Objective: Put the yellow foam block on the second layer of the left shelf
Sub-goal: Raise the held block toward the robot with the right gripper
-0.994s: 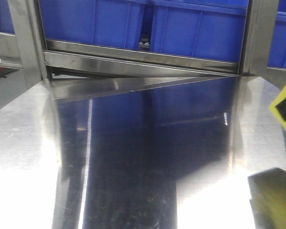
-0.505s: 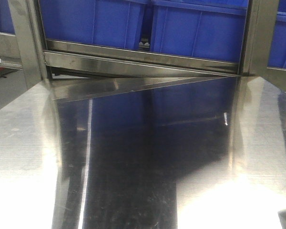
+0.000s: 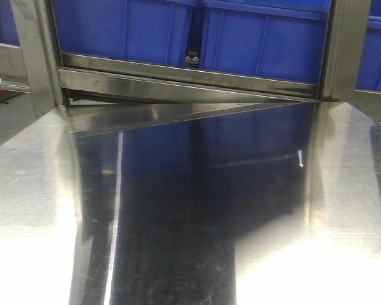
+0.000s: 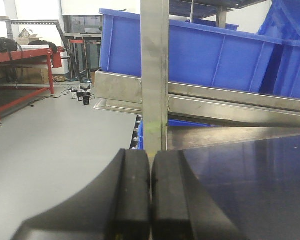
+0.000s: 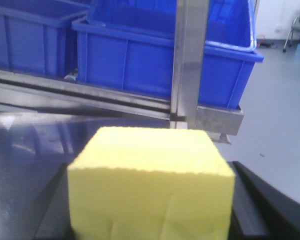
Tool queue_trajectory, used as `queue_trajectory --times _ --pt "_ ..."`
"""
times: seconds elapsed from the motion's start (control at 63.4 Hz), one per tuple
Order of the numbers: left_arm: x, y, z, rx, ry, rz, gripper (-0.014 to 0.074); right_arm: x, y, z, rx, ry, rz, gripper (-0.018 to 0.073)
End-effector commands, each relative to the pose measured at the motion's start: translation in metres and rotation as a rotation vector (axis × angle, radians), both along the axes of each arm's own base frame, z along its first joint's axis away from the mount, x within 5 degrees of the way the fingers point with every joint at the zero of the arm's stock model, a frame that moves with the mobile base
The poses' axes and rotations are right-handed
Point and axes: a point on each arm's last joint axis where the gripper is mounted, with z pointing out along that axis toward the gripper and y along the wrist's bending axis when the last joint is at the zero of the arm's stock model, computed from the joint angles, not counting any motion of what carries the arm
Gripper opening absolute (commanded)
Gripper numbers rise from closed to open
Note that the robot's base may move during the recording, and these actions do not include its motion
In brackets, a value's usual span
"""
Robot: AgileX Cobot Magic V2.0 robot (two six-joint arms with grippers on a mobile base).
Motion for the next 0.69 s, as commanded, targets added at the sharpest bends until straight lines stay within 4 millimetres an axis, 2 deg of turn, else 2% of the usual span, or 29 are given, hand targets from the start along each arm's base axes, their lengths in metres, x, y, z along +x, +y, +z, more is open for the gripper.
queue_trajectory --times 0.0,0.679 --pt "-0.0013 -0.0003 -0.0006 -0.009 -0.075 -0.006 0.0124 -0.0037 -0.0014 0.0183 0.010 -0.145 -0.014 0.0505" --pt "-0.0013 -0.0003 -0.0006 -0.009 -0.075 -0.006 0.0124 -0.0039 -0.0014 0.0184 0.010 -0.147 -0.014 0.0505"
